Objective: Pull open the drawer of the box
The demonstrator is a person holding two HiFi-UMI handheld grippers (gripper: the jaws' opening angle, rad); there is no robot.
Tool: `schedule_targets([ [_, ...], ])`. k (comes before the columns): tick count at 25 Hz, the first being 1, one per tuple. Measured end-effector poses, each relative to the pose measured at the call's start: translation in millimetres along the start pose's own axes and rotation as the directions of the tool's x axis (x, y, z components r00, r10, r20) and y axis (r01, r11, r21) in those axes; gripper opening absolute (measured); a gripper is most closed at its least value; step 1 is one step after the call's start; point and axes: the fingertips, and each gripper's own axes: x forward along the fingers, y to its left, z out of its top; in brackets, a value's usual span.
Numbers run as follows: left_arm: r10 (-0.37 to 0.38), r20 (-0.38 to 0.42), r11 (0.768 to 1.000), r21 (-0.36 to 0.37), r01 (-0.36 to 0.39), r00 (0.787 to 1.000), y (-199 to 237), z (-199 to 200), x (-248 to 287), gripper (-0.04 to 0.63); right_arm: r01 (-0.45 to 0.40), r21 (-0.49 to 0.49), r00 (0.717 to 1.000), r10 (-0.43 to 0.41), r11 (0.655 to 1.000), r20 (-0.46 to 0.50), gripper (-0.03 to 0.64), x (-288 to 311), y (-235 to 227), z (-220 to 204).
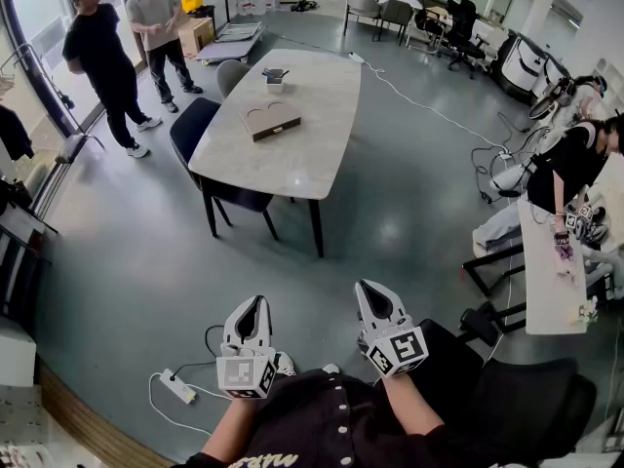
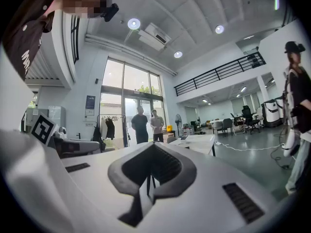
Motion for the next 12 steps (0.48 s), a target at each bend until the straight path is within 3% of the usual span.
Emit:
schedule_targets([
  [12, -0.005, 0.008, 1.0, -0.007, 0.005, 1.0, 6.5, -0.1, 6.9, 0.018, -0.004, 0.003, 1.0, 0.004, 1.0, 0.003, -0.005, 9.9, 1.8, 0.4],
])
